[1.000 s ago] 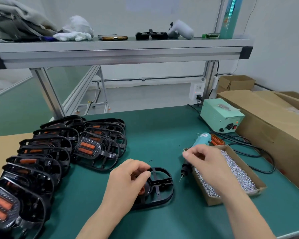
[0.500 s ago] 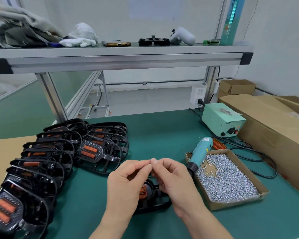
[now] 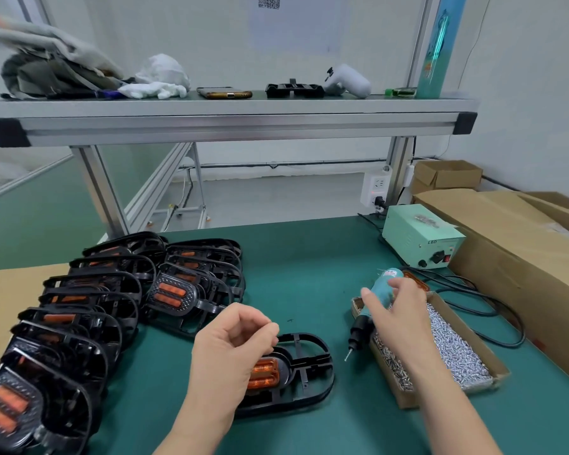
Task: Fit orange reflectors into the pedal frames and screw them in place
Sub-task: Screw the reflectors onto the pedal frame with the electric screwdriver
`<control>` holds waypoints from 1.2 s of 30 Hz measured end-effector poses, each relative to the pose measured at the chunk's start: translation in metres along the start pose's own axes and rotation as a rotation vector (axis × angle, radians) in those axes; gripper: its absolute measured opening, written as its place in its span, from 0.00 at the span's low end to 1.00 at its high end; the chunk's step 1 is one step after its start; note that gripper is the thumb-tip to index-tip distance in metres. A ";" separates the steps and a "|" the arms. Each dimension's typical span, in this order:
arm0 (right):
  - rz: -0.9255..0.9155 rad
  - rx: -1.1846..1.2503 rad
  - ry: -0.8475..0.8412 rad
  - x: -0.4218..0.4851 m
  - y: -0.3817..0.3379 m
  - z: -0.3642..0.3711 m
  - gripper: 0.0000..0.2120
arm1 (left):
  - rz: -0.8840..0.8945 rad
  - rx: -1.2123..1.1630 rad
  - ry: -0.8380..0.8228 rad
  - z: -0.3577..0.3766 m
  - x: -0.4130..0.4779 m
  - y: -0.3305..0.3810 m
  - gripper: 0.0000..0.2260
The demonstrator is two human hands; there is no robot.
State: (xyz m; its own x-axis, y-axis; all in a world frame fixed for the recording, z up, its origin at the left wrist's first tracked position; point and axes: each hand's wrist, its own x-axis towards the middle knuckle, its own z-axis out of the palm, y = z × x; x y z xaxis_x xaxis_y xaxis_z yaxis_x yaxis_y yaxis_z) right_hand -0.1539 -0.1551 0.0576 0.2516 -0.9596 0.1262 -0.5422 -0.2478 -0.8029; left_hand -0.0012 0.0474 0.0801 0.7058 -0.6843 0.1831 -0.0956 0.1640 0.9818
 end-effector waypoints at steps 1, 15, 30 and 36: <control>0.042 0.002 -0.027 0.005 0.006 -0.001 0.33 | -0.008 -0.004 0.000 -0.001 0.000 0.000 0.08; 0.437 0.653 -0.131 0.024 0.010 0.006 0.26 | -0.189 -0.027 -0.013 -0.003 -0.002 -0.004 0.08; 0.456 1.556 -0.361 -0.016 -0.056 0.010 0.09 | -0.315 -0.063 -0.084 0.003 -0.012 -0.017 0.04; 0.360 1.491 -0.188 -0.025 -0.081 0.018 0.09 | -0.391 -0.200 -0.116 0.003 -0.017 -0.018 0.04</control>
State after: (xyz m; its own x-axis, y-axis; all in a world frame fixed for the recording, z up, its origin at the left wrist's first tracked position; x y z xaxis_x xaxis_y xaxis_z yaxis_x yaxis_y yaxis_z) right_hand -0.1019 -0.1088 0.1085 0.4435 -0.8788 -0.1759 0.6421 0.4485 -0.6218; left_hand -0.0135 0.0537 0.0594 0.5771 -0.7956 -0.1841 0.3083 0.0035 0.9513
